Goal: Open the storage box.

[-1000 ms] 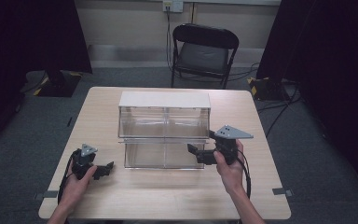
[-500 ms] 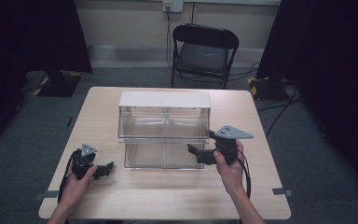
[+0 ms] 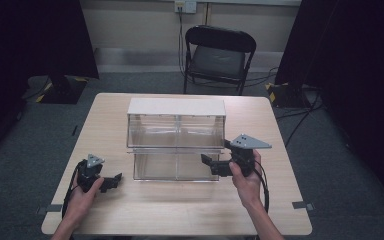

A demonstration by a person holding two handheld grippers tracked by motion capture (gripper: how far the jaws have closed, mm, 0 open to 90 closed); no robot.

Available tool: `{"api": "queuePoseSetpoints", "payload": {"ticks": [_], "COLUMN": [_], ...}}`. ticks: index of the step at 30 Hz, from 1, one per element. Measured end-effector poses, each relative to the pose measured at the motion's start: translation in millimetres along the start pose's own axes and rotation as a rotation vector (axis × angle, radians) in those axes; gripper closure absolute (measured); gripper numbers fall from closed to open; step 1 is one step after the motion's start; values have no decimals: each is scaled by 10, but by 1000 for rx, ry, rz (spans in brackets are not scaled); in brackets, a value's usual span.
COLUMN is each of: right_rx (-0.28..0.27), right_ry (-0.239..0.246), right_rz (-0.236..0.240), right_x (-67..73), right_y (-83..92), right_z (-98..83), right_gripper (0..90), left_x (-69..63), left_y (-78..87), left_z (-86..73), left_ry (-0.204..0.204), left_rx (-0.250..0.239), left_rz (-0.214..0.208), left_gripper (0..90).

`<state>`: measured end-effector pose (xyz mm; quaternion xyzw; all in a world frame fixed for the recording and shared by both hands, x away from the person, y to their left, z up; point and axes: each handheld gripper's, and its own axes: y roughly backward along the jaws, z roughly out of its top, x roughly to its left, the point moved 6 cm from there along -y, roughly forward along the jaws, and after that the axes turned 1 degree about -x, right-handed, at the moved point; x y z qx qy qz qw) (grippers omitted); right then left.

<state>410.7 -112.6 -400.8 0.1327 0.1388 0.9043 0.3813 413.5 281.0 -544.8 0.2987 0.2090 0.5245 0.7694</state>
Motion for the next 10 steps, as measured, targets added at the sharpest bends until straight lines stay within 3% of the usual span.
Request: {"api": "queuePoseSetpoints", "payload": {"ticks": [10], "right_rx": [0], "right_ry": [0], "right_rz": [3], "right_x": [-2], "right_y": [-1], "right_z": [-4], "right_gripper": [82], "left_x": [0], "left_y": [-1], "left_z": [0], "left_ry": [0], "left_rx": [0], "left_rz": [-1], "left_gripper": [24]}}
